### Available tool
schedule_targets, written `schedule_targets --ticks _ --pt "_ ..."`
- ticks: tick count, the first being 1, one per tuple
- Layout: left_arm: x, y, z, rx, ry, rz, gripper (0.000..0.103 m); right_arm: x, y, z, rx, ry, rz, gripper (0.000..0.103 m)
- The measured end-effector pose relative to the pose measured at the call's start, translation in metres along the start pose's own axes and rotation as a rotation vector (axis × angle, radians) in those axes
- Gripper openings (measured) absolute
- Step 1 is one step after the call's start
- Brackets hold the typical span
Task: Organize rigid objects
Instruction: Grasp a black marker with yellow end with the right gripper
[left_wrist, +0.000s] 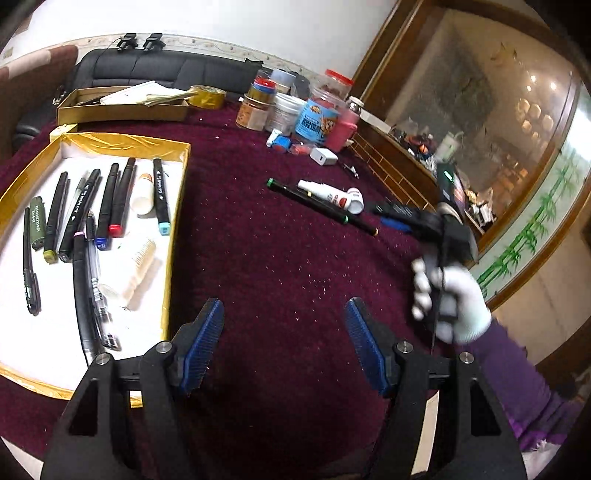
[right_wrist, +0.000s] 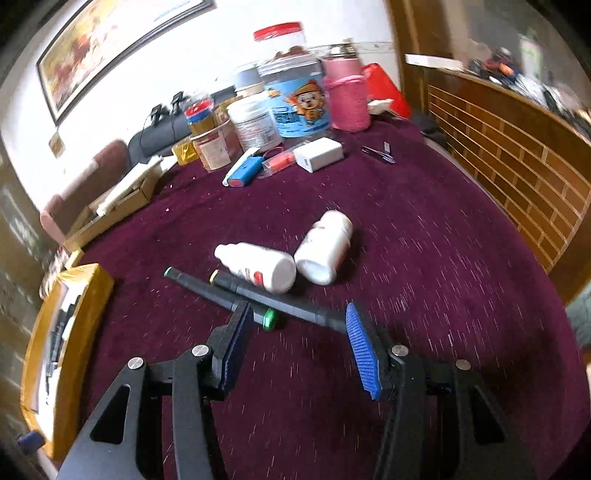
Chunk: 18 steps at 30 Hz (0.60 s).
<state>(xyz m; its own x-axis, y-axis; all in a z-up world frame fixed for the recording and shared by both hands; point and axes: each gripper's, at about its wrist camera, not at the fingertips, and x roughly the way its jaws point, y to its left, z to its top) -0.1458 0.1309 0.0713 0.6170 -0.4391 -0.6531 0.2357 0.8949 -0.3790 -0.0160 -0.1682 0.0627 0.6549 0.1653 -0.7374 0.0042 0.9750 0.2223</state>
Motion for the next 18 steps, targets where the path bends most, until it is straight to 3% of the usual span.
schedule_targets --ticks 3,5,13,15,18 --pt "0.003 -0.007 -0.003 0.01 0.015 -0.002 0.067 0.03 0.0 0.014 -0.029 0.064 -0.006 0.047" --pt "0.002 -0.011 -0.004 0.018 0.018 -0.001 0.067 0.047 0.0 0.01 -0.012 0.152 0.052 0.047" --pt "0.013 -0.011 -0.004 0.007 0.04 -0.014 0.067 0.02 0.043 -0.035 -0.159 0.267 0.28 0.047" --pt "0.016 -0.013 -0.006 0.01 0.052 -0.02 0.067 0.015 0.038 -0.038 -0.146 0.245 0.252 0.047" --pt "0.018 -0.015 -0.007 0.017 0.058 -0.021 0.067 0.012 0.036 -0.04 -0.163 0.201 0.143 0.047"
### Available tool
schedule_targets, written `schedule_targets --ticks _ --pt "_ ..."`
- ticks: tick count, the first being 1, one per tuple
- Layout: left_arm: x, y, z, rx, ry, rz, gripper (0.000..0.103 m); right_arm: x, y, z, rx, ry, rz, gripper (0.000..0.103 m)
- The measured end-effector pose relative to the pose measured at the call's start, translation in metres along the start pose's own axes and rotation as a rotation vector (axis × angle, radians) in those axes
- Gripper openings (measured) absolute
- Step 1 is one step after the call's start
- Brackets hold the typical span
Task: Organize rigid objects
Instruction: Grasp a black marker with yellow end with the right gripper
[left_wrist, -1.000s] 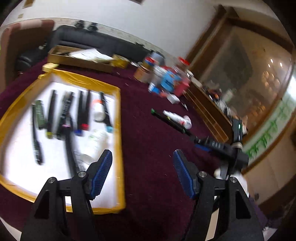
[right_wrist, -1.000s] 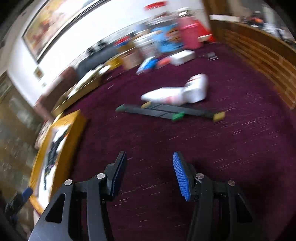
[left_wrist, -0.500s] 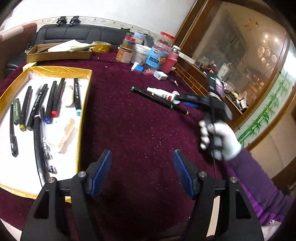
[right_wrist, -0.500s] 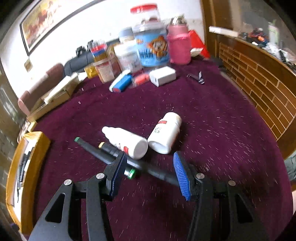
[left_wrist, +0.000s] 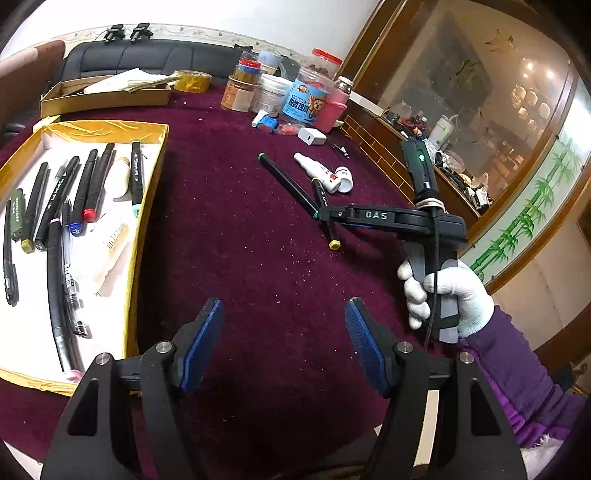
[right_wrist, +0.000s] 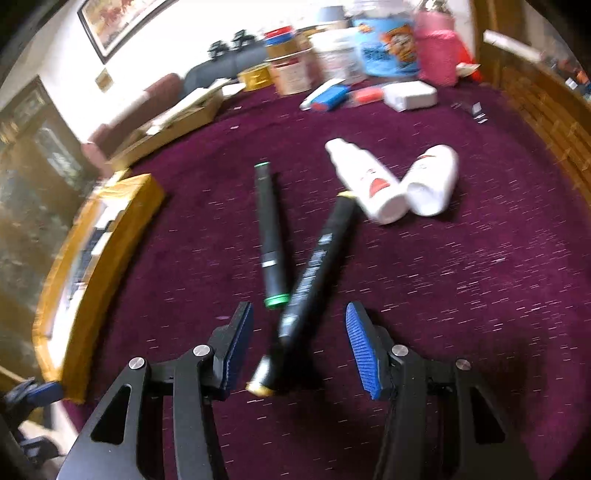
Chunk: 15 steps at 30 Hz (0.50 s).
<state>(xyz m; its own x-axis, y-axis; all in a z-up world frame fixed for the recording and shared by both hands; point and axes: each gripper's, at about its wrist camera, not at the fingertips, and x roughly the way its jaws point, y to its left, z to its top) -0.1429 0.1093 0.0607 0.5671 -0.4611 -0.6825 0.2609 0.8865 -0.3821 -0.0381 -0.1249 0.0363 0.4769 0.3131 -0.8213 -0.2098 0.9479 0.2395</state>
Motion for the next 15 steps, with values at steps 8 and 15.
schedule_targets --ticks 8,15 --pt "0.004 -0.006 -0.001 0.039 0.01 0.082 0.067 0.0 -0.002 0.009 0.073 -0.061 -0.044 0.047" --pt "0.017 -0.017 -0.007 0.148 0.041 0.227 0.067 0.005 0.013 -0.005 -0.035 -0.036 -0.173 0.033"
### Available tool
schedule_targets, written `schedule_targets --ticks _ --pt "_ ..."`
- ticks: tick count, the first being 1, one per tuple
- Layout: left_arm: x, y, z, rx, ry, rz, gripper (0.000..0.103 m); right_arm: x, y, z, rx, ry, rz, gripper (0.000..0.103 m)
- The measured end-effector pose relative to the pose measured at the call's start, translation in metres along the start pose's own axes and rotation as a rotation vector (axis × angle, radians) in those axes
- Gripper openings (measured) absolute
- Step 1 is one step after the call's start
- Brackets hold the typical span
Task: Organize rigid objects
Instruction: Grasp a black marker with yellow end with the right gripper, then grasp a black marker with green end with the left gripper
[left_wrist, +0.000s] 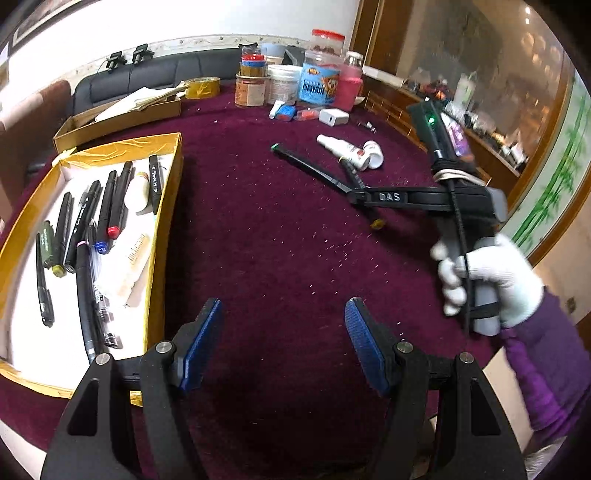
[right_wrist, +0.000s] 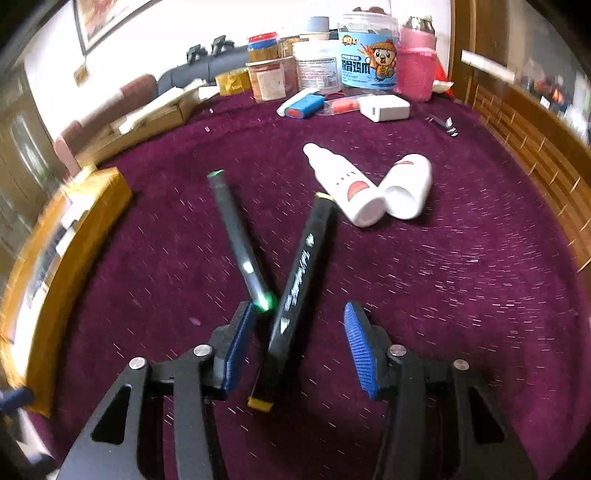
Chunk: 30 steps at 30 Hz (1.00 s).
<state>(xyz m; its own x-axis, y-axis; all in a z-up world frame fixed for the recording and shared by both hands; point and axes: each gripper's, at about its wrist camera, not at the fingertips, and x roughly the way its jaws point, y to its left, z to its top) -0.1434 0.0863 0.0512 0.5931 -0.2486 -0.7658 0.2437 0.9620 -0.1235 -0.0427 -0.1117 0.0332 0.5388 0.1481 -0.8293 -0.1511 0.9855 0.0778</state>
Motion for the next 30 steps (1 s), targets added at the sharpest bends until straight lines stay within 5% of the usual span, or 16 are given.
schedule_targets --ticks 1,3,12,30 --pt "0.002 -0.001 0.0 0.007 0.006 0.01 0.067 -0.002 -0.001 -0.003 -0.015 0.0 -0.025 0.02" --pt "0.004 -0.002 -0.002 0.019 0.015 0.026 0.067 -0.007 -0.008 -0.008 -0.013 0.001 -0.05 0.014" --pt "0.011 -0.008 -0.002 0.075 0.032 0.1 0.067 -0.021 -0.052 -0.021 0.077 -0.009 -0.051 0.014" --pt "0.023 -0.025 -0.002 0.126 0.067 0.134 0.067 -0.006 -0.046 -0.001 0.09 -0.024 -0.035 0.014"
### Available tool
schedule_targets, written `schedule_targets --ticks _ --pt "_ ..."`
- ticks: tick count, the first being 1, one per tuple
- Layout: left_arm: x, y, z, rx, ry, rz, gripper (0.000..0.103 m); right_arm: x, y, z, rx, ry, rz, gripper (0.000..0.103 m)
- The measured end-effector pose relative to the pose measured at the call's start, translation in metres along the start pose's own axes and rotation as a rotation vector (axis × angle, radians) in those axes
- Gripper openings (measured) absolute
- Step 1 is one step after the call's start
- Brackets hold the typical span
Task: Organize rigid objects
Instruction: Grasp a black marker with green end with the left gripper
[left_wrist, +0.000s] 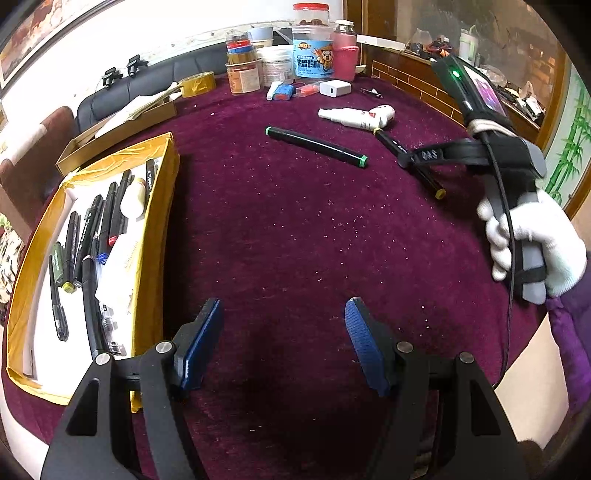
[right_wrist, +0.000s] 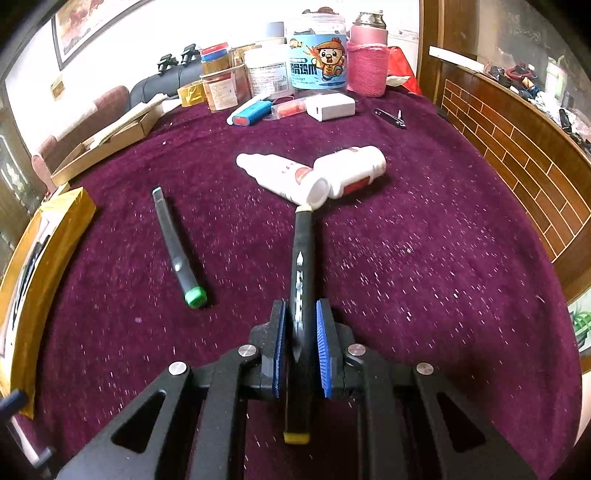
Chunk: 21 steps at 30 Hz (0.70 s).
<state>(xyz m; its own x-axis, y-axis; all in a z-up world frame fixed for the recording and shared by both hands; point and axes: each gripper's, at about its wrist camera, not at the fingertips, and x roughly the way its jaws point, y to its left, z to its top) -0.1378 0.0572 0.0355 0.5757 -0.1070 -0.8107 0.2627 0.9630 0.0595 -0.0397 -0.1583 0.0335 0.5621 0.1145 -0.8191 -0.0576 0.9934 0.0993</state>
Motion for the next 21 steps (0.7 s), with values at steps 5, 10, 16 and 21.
schedule_targets --ticks 5,10,16,21 --pt "0.007 -0.002 0.003 -0.01 0.03 -0.052 0.067 0.008 0.005 0.006 0.0 -0.049 0.02 0.016" --pt "0.021 0.006 0.022 -0.133 0.106 -0.298 0.067 0.006 -0.022 0.003 0.121 -0.067 0.178 0.016" --pt "0.041 0.002 0.086 -0.194 0.029 -0.33 0.067 0.006 -0.03 0.001 0.175 -0.079 0.206 0.015" --pt "0.078 -0.007 0.133 -0.218 -0.007 -0.304 0.067 0.006 -0.033 0.001 0.188 -0.08 0.223 0.015"
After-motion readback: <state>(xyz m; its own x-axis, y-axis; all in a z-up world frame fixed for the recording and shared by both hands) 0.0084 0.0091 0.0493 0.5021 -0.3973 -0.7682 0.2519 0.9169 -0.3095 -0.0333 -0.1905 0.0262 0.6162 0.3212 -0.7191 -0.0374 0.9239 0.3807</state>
